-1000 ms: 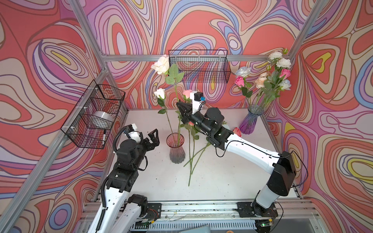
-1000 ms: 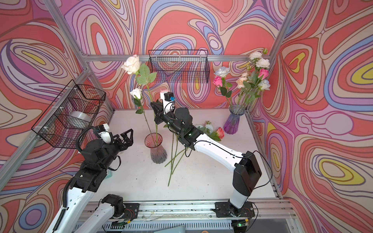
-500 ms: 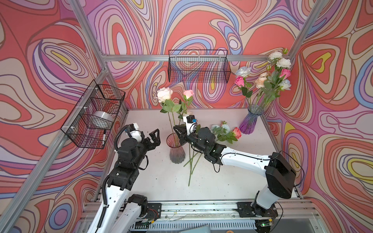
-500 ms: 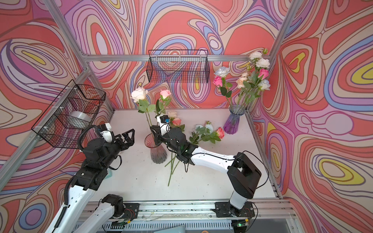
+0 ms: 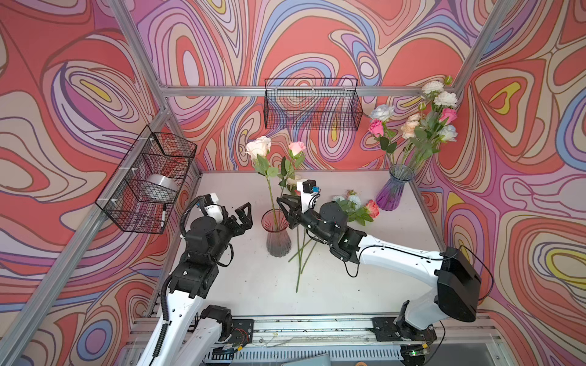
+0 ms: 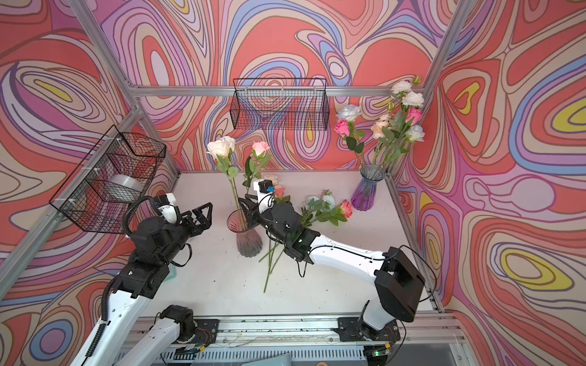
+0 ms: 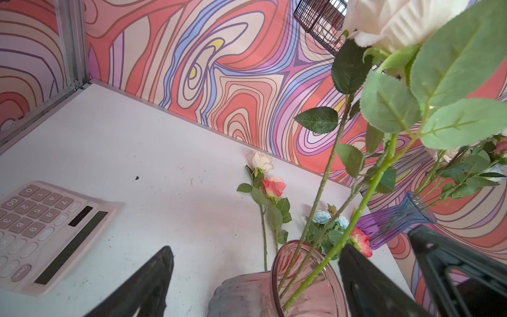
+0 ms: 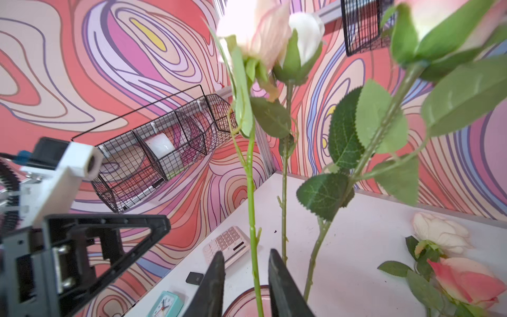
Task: Arrange the flowers into the vase
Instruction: 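Open the right gripper and move it down to the loose stems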
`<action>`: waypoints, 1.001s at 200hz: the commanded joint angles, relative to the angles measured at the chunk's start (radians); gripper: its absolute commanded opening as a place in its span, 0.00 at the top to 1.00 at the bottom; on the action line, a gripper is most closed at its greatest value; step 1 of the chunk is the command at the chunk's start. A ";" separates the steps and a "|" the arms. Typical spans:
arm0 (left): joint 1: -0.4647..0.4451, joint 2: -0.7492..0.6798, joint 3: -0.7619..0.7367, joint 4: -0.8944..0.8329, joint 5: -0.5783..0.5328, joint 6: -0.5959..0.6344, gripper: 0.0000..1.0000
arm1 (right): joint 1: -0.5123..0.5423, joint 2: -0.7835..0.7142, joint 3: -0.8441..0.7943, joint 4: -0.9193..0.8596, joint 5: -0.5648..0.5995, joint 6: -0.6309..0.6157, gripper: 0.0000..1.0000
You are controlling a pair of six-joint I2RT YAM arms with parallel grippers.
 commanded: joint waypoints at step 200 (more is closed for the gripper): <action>-0.027 0.054 -0.039 0.406 0.715 -0.069 0.15 | -0.335 0.267 0.010 -0.551 -0.132 0.371 0.80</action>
